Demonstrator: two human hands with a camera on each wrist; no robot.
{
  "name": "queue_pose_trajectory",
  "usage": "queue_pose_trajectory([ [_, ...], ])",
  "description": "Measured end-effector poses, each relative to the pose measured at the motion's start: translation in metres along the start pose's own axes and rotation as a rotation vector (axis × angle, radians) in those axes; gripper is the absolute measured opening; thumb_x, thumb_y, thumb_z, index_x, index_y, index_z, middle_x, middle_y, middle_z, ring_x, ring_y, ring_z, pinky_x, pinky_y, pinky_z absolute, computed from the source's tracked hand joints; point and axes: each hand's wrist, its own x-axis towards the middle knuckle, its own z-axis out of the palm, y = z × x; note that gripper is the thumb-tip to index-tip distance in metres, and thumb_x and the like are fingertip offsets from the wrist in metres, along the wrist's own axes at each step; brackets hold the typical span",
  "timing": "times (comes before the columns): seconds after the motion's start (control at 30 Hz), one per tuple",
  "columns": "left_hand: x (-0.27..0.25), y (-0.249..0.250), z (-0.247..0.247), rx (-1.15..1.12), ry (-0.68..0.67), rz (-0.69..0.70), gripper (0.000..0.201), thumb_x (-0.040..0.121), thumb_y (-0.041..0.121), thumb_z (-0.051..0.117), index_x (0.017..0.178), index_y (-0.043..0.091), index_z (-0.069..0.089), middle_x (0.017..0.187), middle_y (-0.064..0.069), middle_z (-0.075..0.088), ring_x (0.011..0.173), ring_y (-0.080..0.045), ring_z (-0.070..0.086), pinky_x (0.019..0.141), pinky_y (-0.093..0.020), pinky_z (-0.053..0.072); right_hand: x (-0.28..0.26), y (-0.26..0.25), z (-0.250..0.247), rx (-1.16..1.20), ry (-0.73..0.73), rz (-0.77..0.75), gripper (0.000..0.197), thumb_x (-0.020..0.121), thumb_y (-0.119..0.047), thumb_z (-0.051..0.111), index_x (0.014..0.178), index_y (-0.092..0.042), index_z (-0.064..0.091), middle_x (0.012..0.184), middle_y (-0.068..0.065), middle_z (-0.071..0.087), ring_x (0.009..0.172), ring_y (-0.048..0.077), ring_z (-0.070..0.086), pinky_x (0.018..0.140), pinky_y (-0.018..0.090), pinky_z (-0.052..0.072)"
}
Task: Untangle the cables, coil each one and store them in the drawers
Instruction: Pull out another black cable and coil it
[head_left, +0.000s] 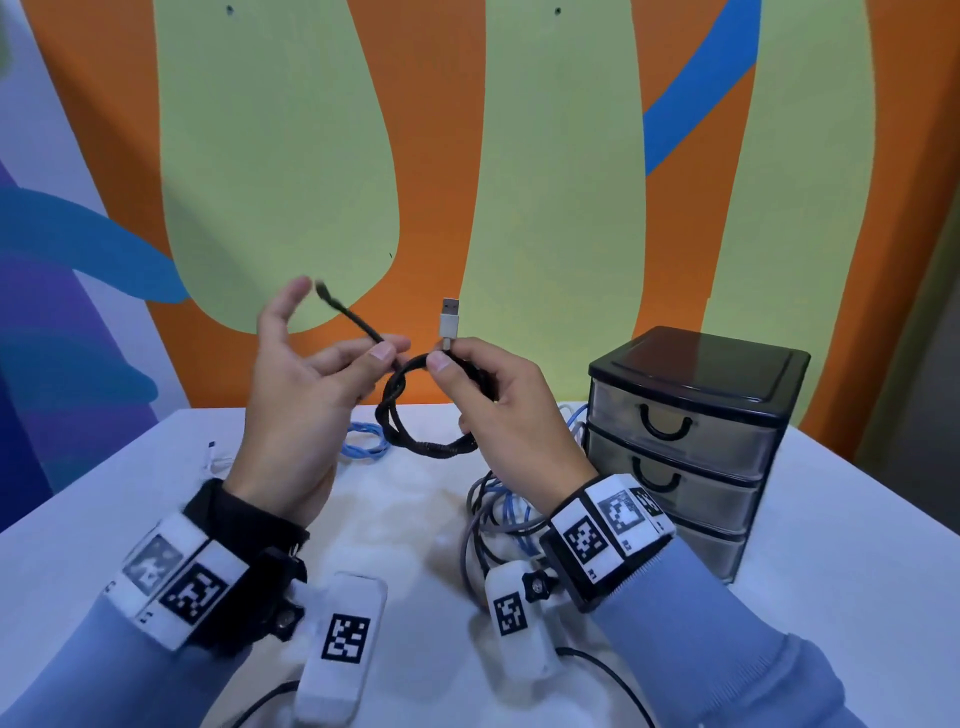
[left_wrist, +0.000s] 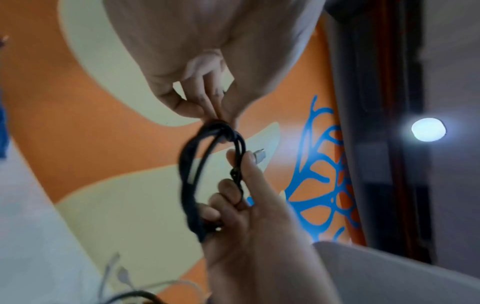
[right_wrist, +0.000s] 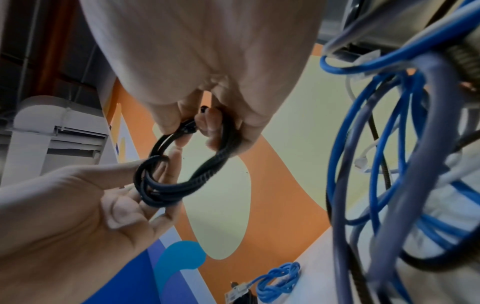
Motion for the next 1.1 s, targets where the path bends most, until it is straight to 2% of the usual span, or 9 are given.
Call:
queue_pose_trajectory([
  [0.07, -0.001, -0.002, 0.001, 0.039, -0.027, 0.055, 0.084, 0.098, 0.006, 0.071, 0.162, 0.026, 0.021, 0.108, -0.011, 0.082, 0.107, -0.027, 0.077, 0.103, -0.036, 0.053, 0.001, 0.002, 0.0, -0.007, 0.004, 0.012, 0.02, 0.107, -0.034, 0.058, 0.107, -0.024, 0.076, 0.064, -0.016, 0.04, 0.064, 0.013, 0.038, 0.065, 0.035, 0.036],
  [0.2, 0.004, -0.001, -0.006, 0.087, -0.125, 0.033, 0.038, 0.095, 0.018, 0.073, 0.13, 0.009, 0.065, 0.11, -0.009, 0.082, 0.109, -0.026, 0.077, 0.095, -0.041, 0.048, 0.004, 0.004, -0.003, 0.017, 0.022, 0.078, 0.017, 0.106, -0.034, 0.061, 0.102, -0.025, 0.074, 0.057, -0.019, 0.043, 0.059, 0.006, 0.038, 0.066, 0.033, 0.037],
  [0.33, 0.005, 0.0, -0.014, 0.139, -0.219, 0.082, 0.026, 0.09, 0.022, 0.074, 0.112, 0.01, 0.078, 0.108, -0.01, 0.082, 0.102, -0.026, 0.077, 0.091, -0.039, 0.05, 0.007, 0.011, -0.012, 0.102, 0.073, 0.098, 0.021, 0.095, -0.03, 0.077, 0.103, -0.011, 0.072, 0.057, -0.019, 0.058, 0.054, 0.001, 0.051, 0.062, 0.019, 0.04],
  [0.5, 0.005, -0.002, -0.015, 0.227, -0.406, 0.114, 0.02, 0.079, 0.017, 0.082, 0.098, 0.014, 0.086, 0.109, -0.003, 0.073, 0.109, -0.014, 0.068, 0.091, -0.023, 0.055, 0.006, 0.011, -0.015, 0.152, 0.05, 0.031, 0.01, 0.086, -0.007, 0.084, 0.095, -0.006, 0.08, 0.087, 0.004, 0.08, 0.079, 0.012, 0.072, 0.074, 0.021, 0.056],
  [0.63, 0.004, -0.002, -0.017, 0.294, -0.494, -0.007, 0.018, 0.08, 0.01, 0.083, 0.097, 0.004, 0.083, 0.102, -0.007, 0.081, 0.102, -0.019, 0.076, 0.093, -0.022, 0.055, 0.003, 0.014, -0.013, 0.141, -0.071, -0.018, 0.021, 0.083, 0.002, 0.083, 0.103, -0.004, 0.081, 0.098, 0.01, 0.081, 0.096, 0.028, 0.077, 0.093, 0.043, 0.061],
  [0.8, 0.007, -0.001, -0.02, 0.166, -0.417, -0.156, 0.04, 0.067, -0.001, 0.095, 0.096, 0.002, 0.068, 0.099, -0.013, 0.079, 0.089, -0.031, 0.072, 0.09, -0.043, 0.053, 0.001, 0.01, -0.019, 0.226, -0.133, 0.072, 0.022, 0.091, 0.002, 0.076, 0.11, -0.006, 0.08, 0.097, 0.003, 0.08, 0.084, 0.01, 0.07, 0.071, 0.018, 0.051],
  [0.93, 0.011, 0.001, -0.02, 0.01, -0.379, -0.308, 0.055, 0.064, -0.003, 0.09, 0.103, 0.016, 0.056, 0.1, -0.017, 0.073, 0.083, -0.028, 0.07, 0.085, -0.042, 0.048, 0.003, 0.009, -0.015, 0.327, -0.143, 0.162, 0.025, 0.093, 0.001, 0.069, 0.116, -0.003, 0.077, 0.104, 0.022, 0.076, 0.081, 0.015, 0.057, 0.067, 0.024, 0.041],
  [1.03, 0.013, 0.003, -0.023, 0.006, -0.396, -0.34, 0.057, 0.059, -0.003, 0.092, 0.103, 0.015, 0.062, 0.096, -0.017, 0.071, 0.084, -0.025, 0.07, 0.08, -0.035, 0.05, 0.002, 0.007, -0.012, 0.44, -0.159, 0.218, 0.032, 0.096, 0.004, 0.058, 0.125, 0.002, 0.071, 0.084, 0.011, 0.071, 0.077, 0.02, 0.051, 0.072, 0.025, 0.042],
  [1.1, 0.013, 0.004, -0.024, 0.051, -0.379, -0.327, 0.055, 0.059, -0.006, 0.09, 0.105, 0.012, 0.065, 0.093, -0.016, 0.072, 0.084, -0.025, 0.071, 0.085, -0.037, 0.049, 0.001, 0.003, -0.016, 0.553, -0.181, 0.278, 0.033, 0.103, -0.001, 0.05, 0.13, 0.001, 0.069, 0.092, 0.015, 0.067, 0.083, 0.024, 0.057, 0.082, 0.031, 0.045],
])
